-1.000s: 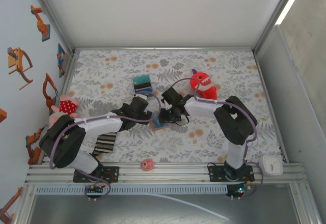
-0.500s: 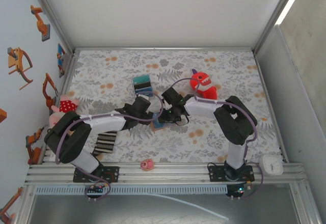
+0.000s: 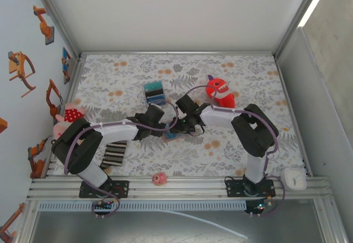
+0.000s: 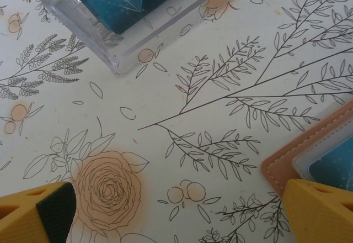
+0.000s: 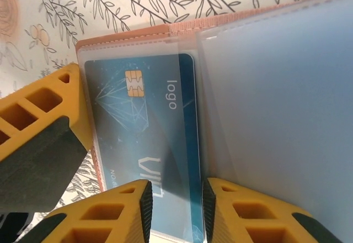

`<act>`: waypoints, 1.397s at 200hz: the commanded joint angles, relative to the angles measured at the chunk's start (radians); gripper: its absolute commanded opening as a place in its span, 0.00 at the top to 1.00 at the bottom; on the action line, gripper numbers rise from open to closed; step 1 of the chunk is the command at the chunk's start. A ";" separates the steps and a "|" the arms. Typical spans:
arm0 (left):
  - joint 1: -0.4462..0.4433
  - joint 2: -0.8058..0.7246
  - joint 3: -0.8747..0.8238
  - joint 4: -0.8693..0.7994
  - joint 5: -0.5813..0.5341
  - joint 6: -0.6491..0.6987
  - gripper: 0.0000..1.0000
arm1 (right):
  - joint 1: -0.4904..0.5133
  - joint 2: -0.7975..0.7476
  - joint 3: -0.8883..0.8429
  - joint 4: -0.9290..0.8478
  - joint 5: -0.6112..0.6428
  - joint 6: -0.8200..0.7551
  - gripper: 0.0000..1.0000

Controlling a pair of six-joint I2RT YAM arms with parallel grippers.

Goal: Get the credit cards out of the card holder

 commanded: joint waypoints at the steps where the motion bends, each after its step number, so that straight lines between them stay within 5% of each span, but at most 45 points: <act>1: -0.014 0.017 0.029 -0.062 -0.010 0.002 0.03 | -0.018 -0.007 -0.053 0.101 -0.082 0.060 0.70; 161: -0.026 0.048 0.068 -0.123 -0.048 0.013 0.03 | -0.098 -0.057 -0.200 0.412 -0.246 0.176 0.92; 201: -0.026 0.052 0.071 -0.131 -0.054 0.014 0.03 | -0.106 -0.059 -0.213 0.425 -0.248 0.174 1.00; 279: -0.026 0.056 0.067 -0.138 -0.083 0.012 0.03 | -0.118 -0.093 -0.187 0.302 -0.165 0.087 1.00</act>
